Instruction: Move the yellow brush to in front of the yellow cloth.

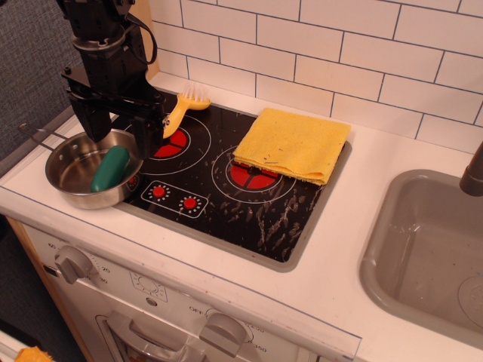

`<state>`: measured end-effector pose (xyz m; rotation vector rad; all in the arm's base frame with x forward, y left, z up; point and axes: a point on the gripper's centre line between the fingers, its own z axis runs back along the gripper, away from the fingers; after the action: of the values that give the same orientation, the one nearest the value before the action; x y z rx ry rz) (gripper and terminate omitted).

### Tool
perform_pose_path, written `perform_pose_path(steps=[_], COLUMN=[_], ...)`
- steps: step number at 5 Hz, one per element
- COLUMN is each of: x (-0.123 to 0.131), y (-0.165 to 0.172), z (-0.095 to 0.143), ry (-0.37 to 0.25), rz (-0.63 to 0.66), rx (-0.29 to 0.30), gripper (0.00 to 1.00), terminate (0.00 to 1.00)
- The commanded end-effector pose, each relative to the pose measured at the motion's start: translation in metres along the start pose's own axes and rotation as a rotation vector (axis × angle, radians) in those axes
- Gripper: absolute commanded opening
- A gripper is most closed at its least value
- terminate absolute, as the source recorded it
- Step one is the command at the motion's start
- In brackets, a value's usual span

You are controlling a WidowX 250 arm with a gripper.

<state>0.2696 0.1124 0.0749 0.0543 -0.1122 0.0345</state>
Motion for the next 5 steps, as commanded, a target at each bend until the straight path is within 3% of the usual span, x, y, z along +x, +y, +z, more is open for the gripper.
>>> perform_pose_path(steps=[1,3,4,5], x=[0.000,0.072,0.093,0.091], y=[0.000,0.014,0.023,0.024], z=[0.000,-0.031,-0.034,-0.038], ry=[0.000,-0.077,-0.133,-0.230], rz=[0.000,0.061,0.081,0.041], rx=[0.000,0.002,-0.007,-0.002], gripper=[1.00,1.00,1.00,1.00], terminate=[0.00,0.00,0.00,0.00])
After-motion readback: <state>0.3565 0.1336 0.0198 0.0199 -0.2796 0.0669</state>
